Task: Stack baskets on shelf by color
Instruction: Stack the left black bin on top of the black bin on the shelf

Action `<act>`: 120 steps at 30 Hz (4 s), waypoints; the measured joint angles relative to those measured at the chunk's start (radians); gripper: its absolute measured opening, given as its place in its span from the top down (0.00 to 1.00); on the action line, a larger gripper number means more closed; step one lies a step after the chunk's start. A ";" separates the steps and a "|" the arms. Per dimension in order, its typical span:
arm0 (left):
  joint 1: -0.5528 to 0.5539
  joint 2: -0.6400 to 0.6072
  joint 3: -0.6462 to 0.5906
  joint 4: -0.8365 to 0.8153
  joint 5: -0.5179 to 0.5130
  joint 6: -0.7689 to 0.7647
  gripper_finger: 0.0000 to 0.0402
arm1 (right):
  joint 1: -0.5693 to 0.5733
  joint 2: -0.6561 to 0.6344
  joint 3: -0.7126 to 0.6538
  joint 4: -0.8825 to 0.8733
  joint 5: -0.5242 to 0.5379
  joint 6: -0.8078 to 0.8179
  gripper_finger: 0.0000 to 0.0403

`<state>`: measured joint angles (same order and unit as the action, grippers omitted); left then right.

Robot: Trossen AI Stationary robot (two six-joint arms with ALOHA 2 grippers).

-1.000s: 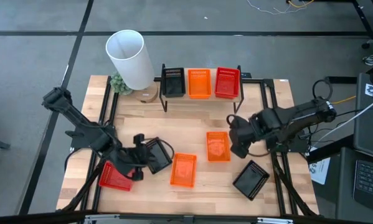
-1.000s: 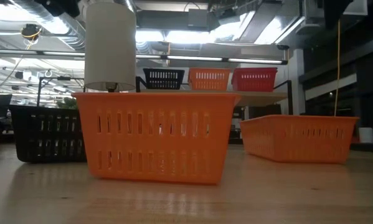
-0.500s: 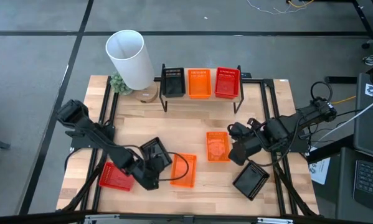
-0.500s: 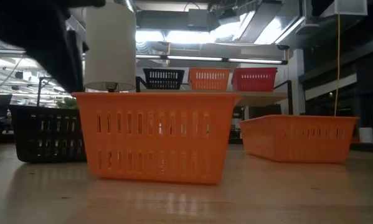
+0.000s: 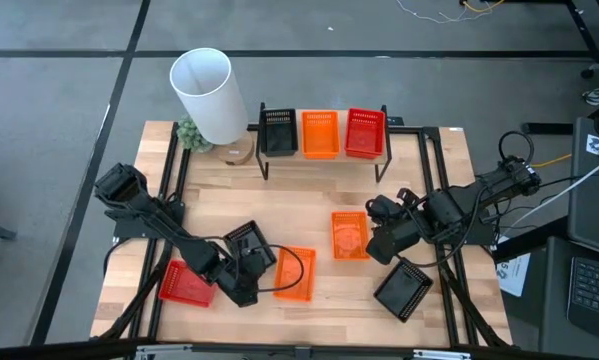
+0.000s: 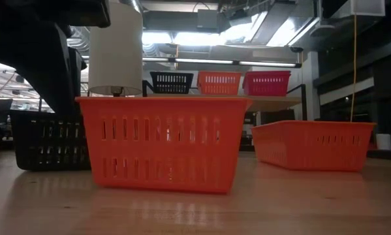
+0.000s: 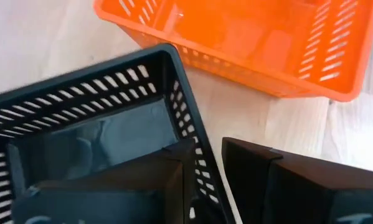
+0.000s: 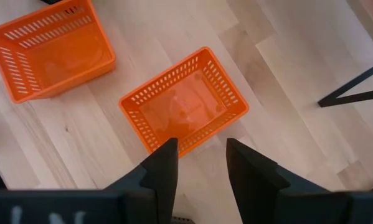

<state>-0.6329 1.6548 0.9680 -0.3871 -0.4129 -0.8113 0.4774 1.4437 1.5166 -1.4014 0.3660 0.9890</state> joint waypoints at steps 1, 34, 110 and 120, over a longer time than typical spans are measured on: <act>0.003 0.009 0.000 0.000 0.007 -0.004 0.82 | 0.000 0.000 0.000 0.000 0.000 0.000 0.67; 0.315 -0.052 0.645 -0.733 -0.205 0.745 1.00 | 0.000 0.001 0.000 0.000 0.047 -0.003 0.67; 1.055 -0.058 0.605 -0.538 0.318 1.154 0.81 | 0.000 0.001 -0.001 0.003 0.076 -0.003 0.67; 1.055 -0.081 0.605 -0.539 0.310 1.141 0.80 | 0.000 0.001 -0.001 0.006 0.075 -0.003 0.67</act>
<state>0.4220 1.5734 1.5730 -0.9257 -0.1028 0.3302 0.4773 1.4448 1.5158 -1.3956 0.4413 0.9863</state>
